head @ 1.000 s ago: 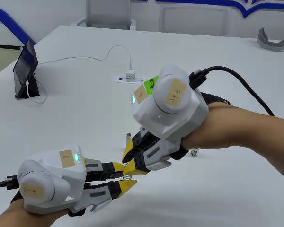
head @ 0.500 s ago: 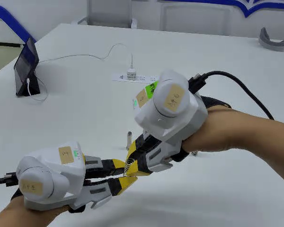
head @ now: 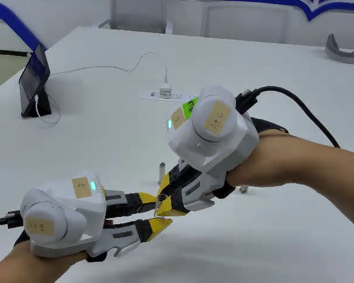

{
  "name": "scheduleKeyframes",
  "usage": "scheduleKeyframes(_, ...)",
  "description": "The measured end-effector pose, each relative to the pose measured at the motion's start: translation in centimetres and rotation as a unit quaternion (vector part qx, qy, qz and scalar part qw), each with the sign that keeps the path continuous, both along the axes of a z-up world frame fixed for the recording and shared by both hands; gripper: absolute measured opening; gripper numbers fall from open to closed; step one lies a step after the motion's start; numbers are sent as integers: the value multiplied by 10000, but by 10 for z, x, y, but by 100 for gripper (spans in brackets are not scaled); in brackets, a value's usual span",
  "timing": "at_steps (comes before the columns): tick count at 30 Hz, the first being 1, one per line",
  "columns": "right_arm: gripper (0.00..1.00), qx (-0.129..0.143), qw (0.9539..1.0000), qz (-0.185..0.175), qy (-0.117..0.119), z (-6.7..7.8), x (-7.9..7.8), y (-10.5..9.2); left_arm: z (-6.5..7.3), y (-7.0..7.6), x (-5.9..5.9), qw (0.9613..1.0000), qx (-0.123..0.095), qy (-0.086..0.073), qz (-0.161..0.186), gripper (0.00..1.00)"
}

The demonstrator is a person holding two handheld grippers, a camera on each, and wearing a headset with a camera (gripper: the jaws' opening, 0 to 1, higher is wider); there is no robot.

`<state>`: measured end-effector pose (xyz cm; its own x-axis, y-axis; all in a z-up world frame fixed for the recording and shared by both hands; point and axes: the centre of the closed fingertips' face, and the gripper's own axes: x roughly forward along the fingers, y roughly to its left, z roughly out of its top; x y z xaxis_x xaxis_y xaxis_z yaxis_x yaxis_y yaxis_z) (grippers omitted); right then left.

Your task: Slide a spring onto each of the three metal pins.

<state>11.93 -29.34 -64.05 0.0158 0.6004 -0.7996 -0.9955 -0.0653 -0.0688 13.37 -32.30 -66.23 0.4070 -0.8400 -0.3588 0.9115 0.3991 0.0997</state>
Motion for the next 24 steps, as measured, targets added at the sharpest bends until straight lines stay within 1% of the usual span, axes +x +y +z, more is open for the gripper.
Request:
scheduleKeyframes(4, 12, 14, 10000, -38, -18, 2, 3, -1, -1, 2, 1, 10000, -8, 72, 67, 26)
scheduleKeyframes(12, 12, 3, 9999, -137, -48, 3, 11, -3, -4, 8, 3, 9997, -17, 153, 188, 35)
scheduleKeyframes(14, 12, 1, 9998, -174, -56, 3, 13, -4, -5, 10, 4, 9994, -32, 228, 260, 39)
scheduleKeyframes(22, 12, 19, 9993, -352, -97, 8, 27, -9, -9, 18, 7, 9988, -39, 278, 405, 45)
scheduleKeyframes(24, 12, 24, 9991, -391, -129, 10, 31, -9, -10, 20, 8, 9985, -39, 295, 470, 48)
